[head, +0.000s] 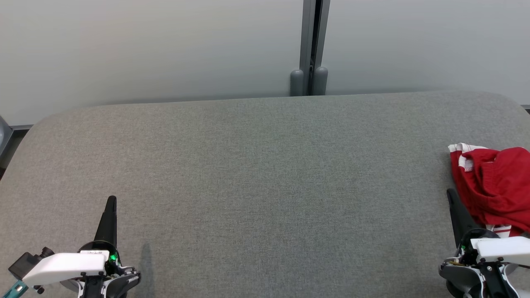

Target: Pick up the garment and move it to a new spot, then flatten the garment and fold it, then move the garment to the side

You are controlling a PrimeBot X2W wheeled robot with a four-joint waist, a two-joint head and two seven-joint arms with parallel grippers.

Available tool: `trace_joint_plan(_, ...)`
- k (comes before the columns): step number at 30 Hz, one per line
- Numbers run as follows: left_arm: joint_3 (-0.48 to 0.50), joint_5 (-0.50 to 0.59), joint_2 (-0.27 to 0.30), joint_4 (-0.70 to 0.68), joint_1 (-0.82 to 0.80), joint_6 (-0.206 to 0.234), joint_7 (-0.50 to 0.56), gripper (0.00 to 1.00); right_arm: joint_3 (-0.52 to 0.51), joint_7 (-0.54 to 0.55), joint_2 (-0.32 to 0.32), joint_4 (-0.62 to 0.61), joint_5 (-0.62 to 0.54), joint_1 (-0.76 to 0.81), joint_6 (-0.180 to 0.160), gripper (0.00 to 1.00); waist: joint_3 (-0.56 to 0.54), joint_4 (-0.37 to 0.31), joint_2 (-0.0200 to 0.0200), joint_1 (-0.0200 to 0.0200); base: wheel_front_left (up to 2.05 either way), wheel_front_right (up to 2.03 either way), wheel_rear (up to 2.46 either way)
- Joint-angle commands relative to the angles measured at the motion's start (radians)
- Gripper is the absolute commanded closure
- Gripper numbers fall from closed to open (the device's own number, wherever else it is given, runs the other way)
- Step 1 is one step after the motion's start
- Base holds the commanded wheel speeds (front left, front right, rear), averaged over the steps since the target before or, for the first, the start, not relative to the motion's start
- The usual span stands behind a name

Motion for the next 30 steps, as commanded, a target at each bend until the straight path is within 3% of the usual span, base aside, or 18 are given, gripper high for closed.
trace_joint_plan(1, 0.006, -0.017, 0.006, -0.010, -0.022, -0.006, 0.005, 1.00, -0.007, 0.009, -0.009, -0.010, 0.023, 0.006, 0.000, 1.00, -0.001, 0.000, 0.0000, 0.0000, 0.00, 0.00, 0.00)
trace_joint_plan(20, 0.012, -0.145, 0.008, -0.035, -0.026, -0.017, 0.039, 1.00, -0.027, 0.042, -0.011, -0.042, 0.153, 0.019, 0.000, 1.00, -0.008, -0.003, 0.0000, 0.0000, 0.00, 0.00, 0.00)
trace_joint_plan(30, 0.012, -0.141, 0.008, -0.033, -0.025, -0.015, 0.038, 1.00, -0.026, 0.042, -0.011, -0.041, 0.148, 0.019, 0.000, 1.00, -0.008, -0.003, 0.0000, 0.0000, 0.00, 0.00, 0.00)
